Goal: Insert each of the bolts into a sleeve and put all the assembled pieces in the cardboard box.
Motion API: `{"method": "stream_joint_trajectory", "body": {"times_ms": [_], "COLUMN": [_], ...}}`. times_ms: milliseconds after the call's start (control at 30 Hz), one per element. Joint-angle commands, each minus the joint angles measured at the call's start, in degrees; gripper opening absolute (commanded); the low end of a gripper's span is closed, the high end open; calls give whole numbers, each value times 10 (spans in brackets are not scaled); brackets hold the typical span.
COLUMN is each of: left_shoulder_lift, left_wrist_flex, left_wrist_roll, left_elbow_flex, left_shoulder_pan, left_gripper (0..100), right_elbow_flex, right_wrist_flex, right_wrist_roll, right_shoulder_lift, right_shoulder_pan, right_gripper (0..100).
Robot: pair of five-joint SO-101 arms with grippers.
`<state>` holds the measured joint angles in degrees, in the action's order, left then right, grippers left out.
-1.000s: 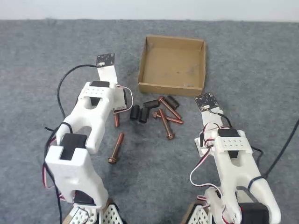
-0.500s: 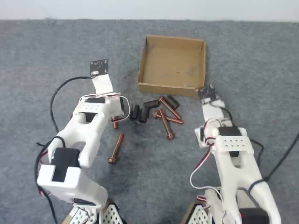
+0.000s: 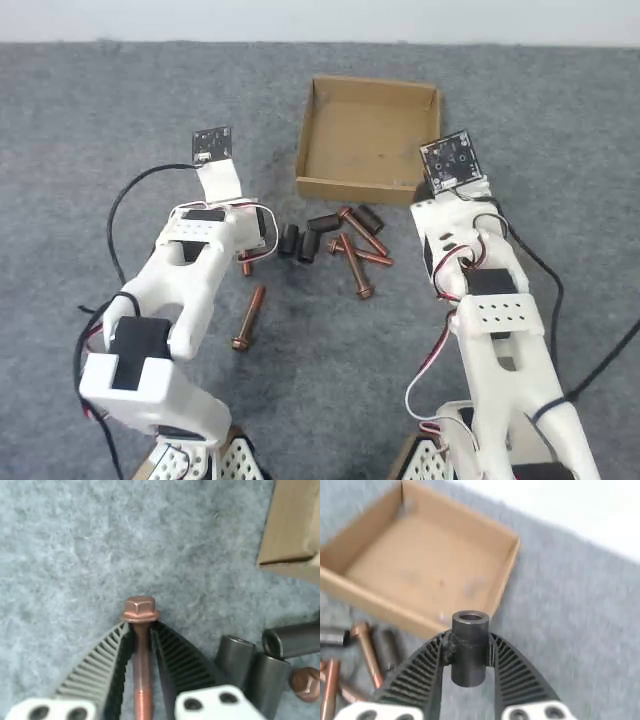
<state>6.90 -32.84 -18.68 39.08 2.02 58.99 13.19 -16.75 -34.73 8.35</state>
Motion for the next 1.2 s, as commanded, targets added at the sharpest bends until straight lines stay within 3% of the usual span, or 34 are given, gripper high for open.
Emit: {"method": "stream_joint_trajectory", "body": {"times_ms": [0, 233, 400, 600, 967, 1167], "left_shoulder_lift": [-43, -43, -43, -42, -42, -42], "left_wrist_flex": [16, 16, 16, 16, 40, 48], "left_wrist_roll": [5, 5, 5, 5, 5, 5], "left_elbow_flex": [-5, -5, -4, -5, 4, 7], "left_shoulder_pan": [4, 4, 4, 4, 4, 4], "left_gripper": [11, 11, 11, 11, 11, 11], "right_elbow_flex": [-14, 96, 101, 74, 62, 105], "right_wrist_flex": [-84, -354, -444, -580, -618, -623], "right_wrist_roll": [-3, -3, -1, 119, 221, 224], "right_shoulder_lift": [-22, -11, 62, 194, 313, 311], "right_shoulder_pan": [7, 51, 66, 65, 126, 150], "right_gripper": [6, 6, 6, 6, 6, 6]}}
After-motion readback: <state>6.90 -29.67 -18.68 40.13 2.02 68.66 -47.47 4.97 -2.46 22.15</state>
